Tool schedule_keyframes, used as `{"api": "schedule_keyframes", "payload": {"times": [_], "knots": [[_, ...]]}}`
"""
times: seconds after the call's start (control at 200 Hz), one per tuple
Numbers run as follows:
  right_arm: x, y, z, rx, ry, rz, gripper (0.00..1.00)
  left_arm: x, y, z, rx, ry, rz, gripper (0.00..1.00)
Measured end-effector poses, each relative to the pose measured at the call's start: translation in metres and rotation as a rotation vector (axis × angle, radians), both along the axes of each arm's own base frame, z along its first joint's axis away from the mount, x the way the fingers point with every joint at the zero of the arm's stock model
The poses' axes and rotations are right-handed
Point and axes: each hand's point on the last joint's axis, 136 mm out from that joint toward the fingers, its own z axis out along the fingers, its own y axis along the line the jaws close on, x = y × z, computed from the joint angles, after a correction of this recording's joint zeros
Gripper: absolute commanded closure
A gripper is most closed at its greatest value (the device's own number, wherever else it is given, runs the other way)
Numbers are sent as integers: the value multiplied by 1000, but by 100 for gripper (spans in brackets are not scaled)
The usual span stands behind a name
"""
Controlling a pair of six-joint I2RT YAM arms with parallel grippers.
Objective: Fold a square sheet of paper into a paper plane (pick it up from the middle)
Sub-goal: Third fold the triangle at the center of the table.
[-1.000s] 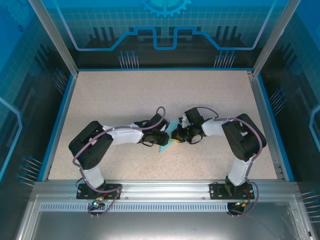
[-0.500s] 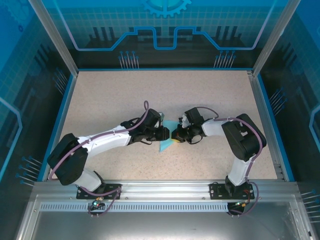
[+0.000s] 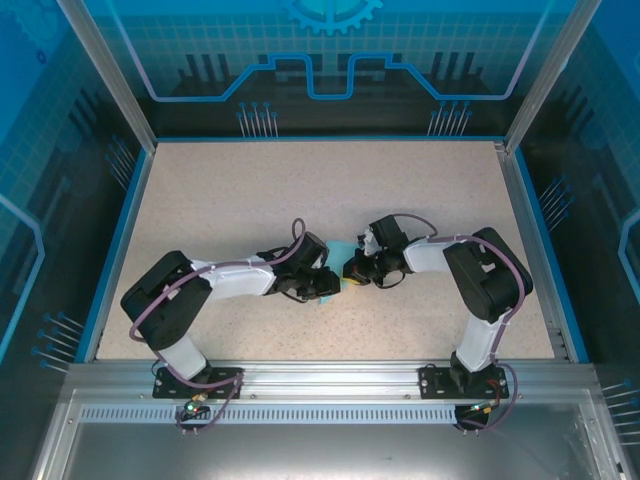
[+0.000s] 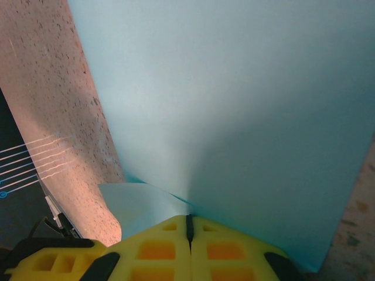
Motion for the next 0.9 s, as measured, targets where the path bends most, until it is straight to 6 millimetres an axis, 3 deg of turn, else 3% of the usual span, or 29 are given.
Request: {"api": "schedule_keyframes", "payload": {"times": [0.545,0.9], "knots": [[0,-1,0,-3,-5,-2,95,-2,12,-22,64,-7,-2,81],[0,-1,0,-6,-7,-1,96,-13,25,-9,76,-32,-13,80]]}}
